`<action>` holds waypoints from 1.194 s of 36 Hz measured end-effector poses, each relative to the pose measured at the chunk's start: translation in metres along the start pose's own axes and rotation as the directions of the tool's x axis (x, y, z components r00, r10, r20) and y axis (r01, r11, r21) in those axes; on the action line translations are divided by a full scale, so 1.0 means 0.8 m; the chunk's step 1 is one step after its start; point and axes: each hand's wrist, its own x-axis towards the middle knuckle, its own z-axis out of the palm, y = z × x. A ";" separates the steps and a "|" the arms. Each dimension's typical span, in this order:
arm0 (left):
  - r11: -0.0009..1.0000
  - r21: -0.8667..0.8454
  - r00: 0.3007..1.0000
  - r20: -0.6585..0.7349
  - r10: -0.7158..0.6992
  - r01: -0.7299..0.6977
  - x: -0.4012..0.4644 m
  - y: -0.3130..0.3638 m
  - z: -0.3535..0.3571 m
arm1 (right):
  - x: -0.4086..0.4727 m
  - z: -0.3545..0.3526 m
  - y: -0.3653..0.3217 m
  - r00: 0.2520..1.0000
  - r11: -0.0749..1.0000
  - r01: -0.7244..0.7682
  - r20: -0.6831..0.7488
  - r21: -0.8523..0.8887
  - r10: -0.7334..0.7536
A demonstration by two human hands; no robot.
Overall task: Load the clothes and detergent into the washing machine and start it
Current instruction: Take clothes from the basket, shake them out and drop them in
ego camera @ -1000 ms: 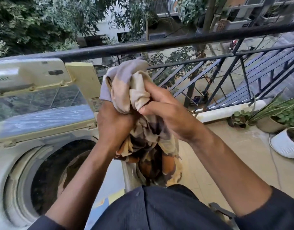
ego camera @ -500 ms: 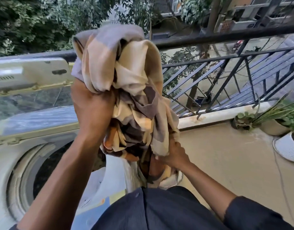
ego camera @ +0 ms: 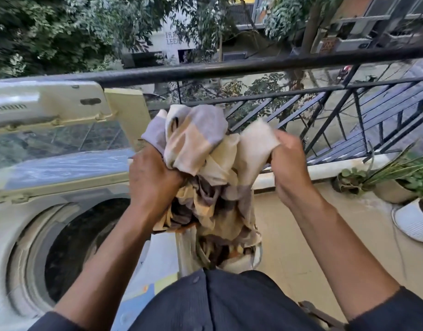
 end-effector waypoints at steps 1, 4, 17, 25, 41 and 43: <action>1.000 0.007 0.999 0.035 -0.009 0.008 0.000 -0.002 0.000 | -0.005 0.002 -0.022 0.998 0.995 0.059 0.027 0.074 -0.061; 0.960 -0.268 0.945 0.281 0.164 -0.087 0.012 -0.011 -0.009 | -0.022 0.012 -0.063 0.970 0.965 0.134 0.168 0.225 -0.174; 0.953 -0.304 0.999 0.022 0.027 -0.019 -0.007 0.011 0.010 | -0.051 0.035 -0.039 0.778 0.924 -0.088 0.606 0.371 -0.169; 0.931 -0.359 0.996 -0.036 -0.079 0.061 -0.003 0.017 0.011 | -0.034 0.008 0.053 0.979 0.955 0.036 0.200 -0.293 0.025; 0.882 -0.451 0.986 -0.148 0.075 -0.135 0.018 0.036 -0.033 | -0.040 0.005 0.184 0.903 0.752 -0.200 0.179 -0.628 0.389; 0.919 -0.379 0.988 -0.147 0.055 -0.108 0.022 0.021 -0.028 | -0.031 -0.003 0.166 0.931 0.796 -0.210 0.131 -0.568 0.340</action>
